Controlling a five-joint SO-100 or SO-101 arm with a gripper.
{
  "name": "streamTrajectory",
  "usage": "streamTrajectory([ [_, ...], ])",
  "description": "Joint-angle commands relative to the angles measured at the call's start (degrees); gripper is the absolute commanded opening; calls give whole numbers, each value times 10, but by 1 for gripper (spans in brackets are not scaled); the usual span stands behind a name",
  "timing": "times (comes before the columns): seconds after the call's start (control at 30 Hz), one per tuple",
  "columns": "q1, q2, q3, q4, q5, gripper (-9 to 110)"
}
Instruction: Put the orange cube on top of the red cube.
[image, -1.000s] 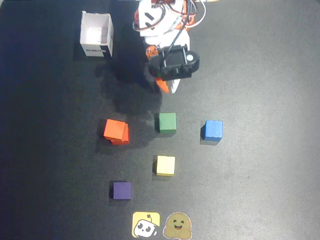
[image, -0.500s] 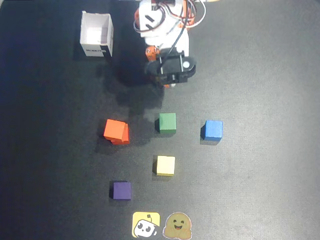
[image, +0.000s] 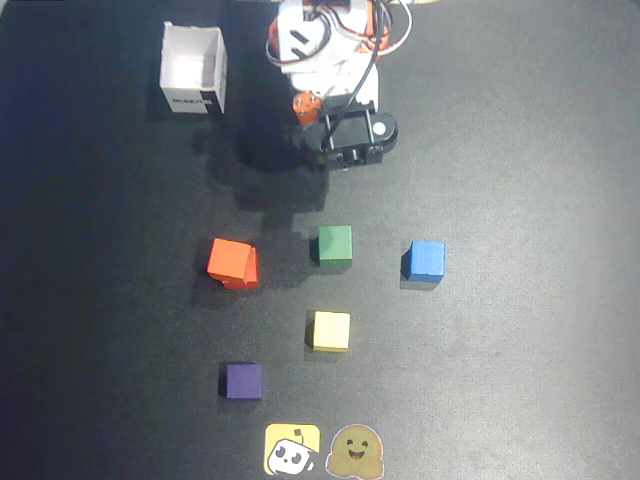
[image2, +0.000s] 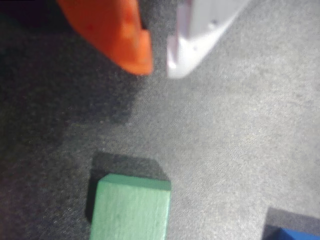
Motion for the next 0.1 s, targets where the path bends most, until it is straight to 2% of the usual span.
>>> streamTrajectory([
  [0.0, -1, 4, -4, -3, -5, 1],
  [0.07, -1, 4, -4, -3, -5, 1],
])
